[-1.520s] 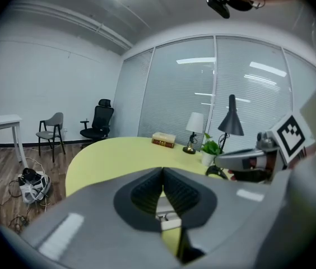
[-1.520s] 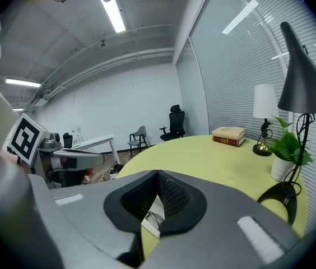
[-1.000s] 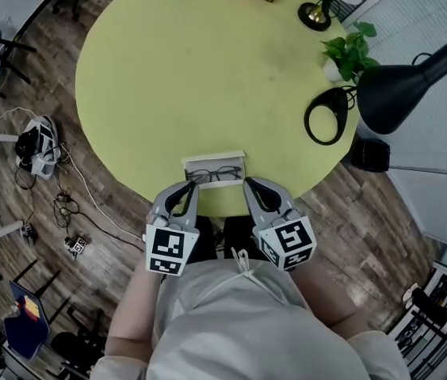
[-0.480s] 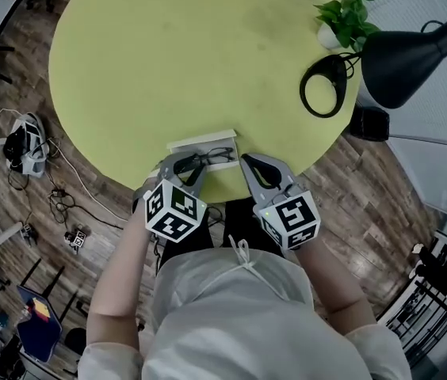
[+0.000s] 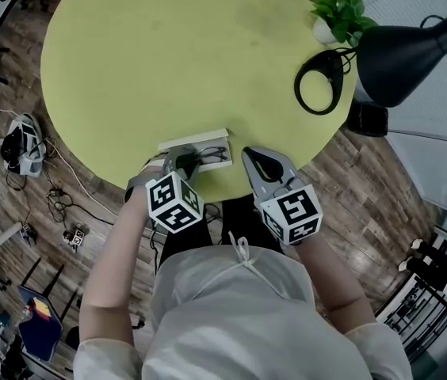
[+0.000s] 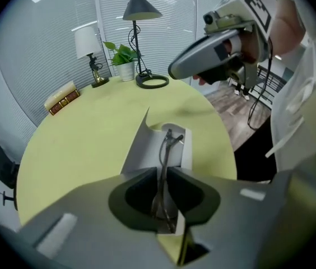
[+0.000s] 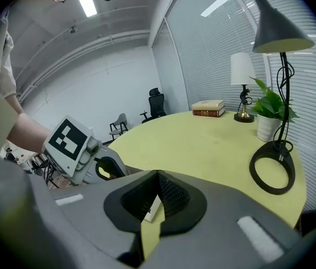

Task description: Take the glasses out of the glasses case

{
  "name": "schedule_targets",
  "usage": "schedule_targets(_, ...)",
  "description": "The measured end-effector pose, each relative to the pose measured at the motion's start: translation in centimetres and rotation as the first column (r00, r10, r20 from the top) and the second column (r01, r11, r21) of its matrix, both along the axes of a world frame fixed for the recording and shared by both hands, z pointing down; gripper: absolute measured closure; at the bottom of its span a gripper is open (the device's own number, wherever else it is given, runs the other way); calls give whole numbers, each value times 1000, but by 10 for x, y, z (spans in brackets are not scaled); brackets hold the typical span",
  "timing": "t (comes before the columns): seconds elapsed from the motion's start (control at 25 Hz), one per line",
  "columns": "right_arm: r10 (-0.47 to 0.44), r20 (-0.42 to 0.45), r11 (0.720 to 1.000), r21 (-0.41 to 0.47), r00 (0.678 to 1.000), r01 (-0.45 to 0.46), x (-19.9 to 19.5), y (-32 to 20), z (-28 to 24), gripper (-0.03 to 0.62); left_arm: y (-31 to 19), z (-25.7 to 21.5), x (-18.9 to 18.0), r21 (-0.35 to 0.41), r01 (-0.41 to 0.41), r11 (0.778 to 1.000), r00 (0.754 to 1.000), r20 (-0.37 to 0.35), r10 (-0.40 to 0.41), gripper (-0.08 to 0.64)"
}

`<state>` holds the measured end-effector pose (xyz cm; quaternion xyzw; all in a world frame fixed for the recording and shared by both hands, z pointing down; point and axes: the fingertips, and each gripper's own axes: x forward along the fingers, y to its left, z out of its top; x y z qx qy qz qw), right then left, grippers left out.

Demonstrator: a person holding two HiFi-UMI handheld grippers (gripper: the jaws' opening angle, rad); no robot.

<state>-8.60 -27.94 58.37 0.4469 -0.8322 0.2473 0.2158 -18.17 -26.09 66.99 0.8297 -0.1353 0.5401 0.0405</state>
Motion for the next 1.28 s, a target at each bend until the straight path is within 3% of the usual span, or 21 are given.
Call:
schedule_targets(0.28, 1, 3, 1000, 0, 1000, -1, 2, -1, -2, 593, -4, 5, -3, 27, -52, 998, 998, 20, 51, 543)
schedule_targets(0.56, -2, 12, 1000, 19, 1000, 2, 2, -2, -13, 592, 0, -2, -2, 58, -138, 989, 989, 54, 134, 545)
schedule_targets(0.88, 6, 29, 998, 63, 1000, -8, 0, -3, -35, 594, -8, -36, -6, 132, -58, 990, 998, -11, 60, 546)
schedule_targets(1.12, 15, 40, 994, 107, 999, -19, -1, -7, -58, 592, -6, -69, -7, 141, -30, 990, 997, -73, 41, 546)
schedule_targets(1.28, 4, 51, 987, 158, 999, -12, -6, -12, -81, 593, -12, -102, -10, 177, 46, 983, 988, -151, -19, 546)
